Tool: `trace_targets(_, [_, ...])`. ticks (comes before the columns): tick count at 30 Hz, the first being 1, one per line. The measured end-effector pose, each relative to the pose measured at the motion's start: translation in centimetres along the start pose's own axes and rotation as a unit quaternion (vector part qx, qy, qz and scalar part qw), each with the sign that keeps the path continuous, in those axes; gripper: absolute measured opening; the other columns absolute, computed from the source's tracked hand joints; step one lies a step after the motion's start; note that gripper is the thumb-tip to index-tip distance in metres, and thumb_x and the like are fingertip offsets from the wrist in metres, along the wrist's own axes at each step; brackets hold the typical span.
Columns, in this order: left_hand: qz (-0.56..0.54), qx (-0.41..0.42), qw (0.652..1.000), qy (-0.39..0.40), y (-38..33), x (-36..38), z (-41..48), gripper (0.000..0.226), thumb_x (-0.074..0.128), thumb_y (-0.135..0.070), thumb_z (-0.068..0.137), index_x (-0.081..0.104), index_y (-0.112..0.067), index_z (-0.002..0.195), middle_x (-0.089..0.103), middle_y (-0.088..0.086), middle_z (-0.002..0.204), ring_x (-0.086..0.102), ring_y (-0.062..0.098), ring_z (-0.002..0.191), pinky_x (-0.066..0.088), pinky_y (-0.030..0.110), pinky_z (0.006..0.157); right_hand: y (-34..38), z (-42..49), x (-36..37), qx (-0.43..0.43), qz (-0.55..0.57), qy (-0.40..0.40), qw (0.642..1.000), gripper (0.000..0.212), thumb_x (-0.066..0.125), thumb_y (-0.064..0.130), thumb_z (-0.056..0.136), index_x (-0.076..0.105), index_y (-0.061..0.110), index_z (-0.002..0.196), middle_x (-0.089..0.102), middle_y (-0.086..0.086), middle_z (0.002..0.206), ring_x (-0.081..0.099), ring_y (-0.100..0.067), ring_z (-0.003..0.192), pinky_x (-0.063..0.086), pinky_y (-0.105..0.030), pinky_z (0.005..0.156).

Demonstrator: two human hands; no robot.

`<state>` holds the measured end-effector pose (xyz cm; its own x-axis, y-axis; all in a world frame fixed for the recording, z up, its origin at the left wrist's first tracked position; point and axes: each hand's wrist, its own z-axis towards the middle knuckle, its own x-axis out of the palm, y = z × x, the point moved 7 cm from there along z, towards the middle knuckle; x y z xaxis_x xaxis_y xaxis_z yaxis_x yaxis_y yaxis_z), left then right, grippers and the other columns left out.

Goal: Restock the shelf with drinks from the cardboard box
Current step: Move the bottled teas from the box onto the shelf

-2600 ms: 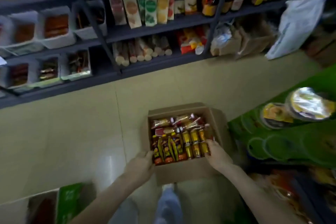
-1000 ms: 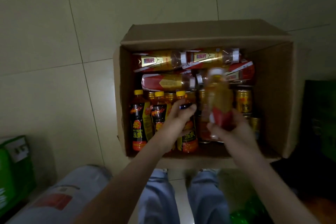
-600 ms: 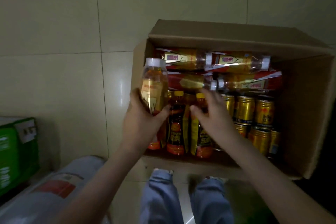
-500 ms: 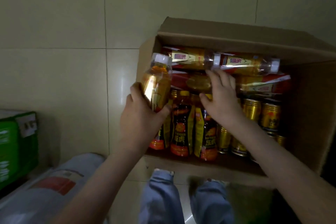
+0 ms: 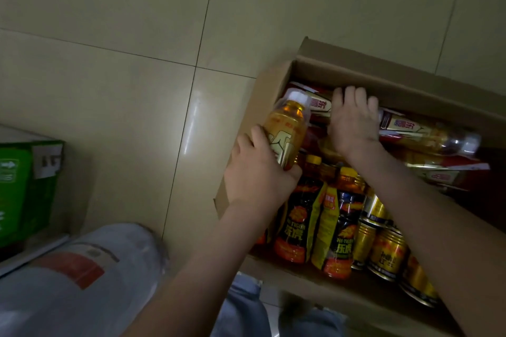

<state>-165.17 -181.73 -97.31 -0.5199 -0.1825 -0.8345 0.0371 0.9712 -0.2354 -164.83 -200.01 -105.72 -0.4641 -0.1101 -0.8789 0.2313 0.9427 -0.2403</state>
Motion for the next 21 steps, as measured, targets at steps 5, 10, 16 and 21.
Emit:
trace_targets(5, [-0.032,-0.023,0.999,-0.01,0.5,0.0,-0.5,0.079,0.068,-0.055,0.07,0.032,-0.017,0.129,0.046,0.003,0.118,0.049,0.023,0.108,0.041,0.031,0.07,0.1,-1.1,1.2,0.014,0.002,0.057,0.998,0.062,0.058,0.019,0.09,0.03,-0.002,0.14,0.048,-0.022,0.132,0.046,-0.035,0.121,0.04,-0.05,0.099])
trace_targets(10, [-0.072,-0.022,0.997,-0.003,0.6,-0.9,-1.1,0.083,0.07,-0.055,0.07,0.032,-0.016,0.132,0.048,0.004,0.12,0.051,0.024,0.109,0.044,0.033,0.076,-2.1,-2.9,-1.2,0.005,0.018,0.075,0.997,0.068,0.067,0.035,0.082,0.038,0.001,0.134,0.041,-0.014,0.121,0.04,-0.03,0.112,0.04,-0.046,0.094])
trace_targets(16, [-0.085,0.018,0.995,0.041,0.7,-4.0,-5.9,0.085,0.071,-0.056,0.07,0.031,-0.018,0.135,0.051,0.004,0.122,0.056,0.022,0.105,0.052,0.038,0.08,-6.7,-10.5,-5.0,0.063,0.174,0.096,0.978,0.076,0.072,0.041,0.079,0.043,-0.009,0.128,0.035,-0.023,0.135,0.031,-0.038,0.124,0.041,-0.045,0.096])
trace_targets(21, [-0.103,0.076,0.989,0.079,-2.4,-8.3,-10.0,0.084,0.074,-0.051,0.07,0.031,-0.02,0.135,0.051,0.002,0.122,0.056,0.02,0.103,0.052,0.033,0.076,-9.8,-21.0,-9.5,0.121,0.272,0.095,0.95,0.073,0.072,0.04,0.079,0.042,0.001,0.132,0.033,-0.016,0.134,0.042,-0.032,0.119,0.045,-0.039,0.091])
